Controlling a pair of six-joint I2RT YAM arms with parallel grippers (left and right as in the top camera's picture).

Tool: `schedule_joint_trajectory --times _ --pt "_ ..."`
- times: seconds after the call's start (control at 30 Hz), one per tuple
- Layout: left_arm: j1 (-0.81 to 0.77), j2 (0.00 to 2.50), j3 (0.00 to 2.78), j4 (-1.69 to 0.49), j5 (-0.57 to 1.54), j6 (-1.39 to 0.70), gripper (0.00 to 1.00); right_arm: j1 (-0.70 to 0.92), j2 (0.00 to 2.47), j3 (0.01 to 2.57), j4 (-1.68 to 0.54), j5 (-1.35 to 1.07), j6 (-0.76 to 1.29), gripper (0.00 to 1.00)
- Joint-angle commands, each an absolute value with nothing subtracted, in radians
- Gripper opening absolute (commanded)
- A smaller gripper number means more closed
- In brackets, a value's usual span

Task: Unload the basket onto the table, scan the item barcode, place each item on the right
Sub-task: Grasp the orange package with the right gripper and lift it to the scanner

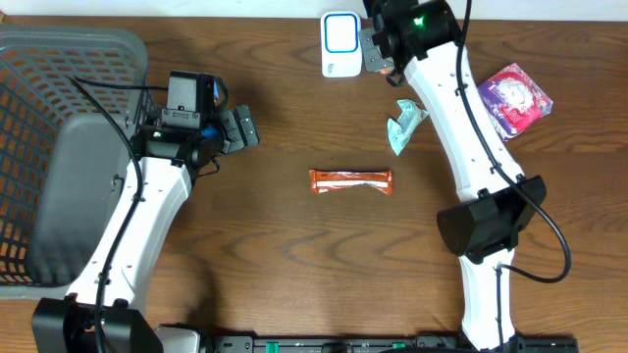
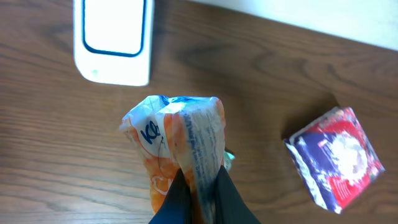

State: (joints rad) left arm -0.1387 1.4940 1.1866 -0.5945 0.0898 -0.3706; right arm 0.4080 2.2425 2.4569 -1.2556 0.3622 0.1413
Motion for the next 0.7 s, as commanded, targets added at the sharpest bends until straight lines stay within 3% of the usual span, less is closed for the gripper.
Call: schedule_joint_trajectory --times 0.0,0.4,0.67 --pt "-0.138 1.475 1.215 -0.595 0.070 -0.383 0.98 0.407 2.260 2.455 -1.267 0.421 0.160 0.01" --pt "-0.138 1.475 1.215 -0.595 0.070 -0.383 0.98 0.406 2.260 2.455 -1.270 0.424 0.160 0.01" --pt "-0.138 1.475 1.215 -0.595 0.070 -0.383 0.98 0.405 2.260 2.453 -1.171 0.572 0.102 0.01"
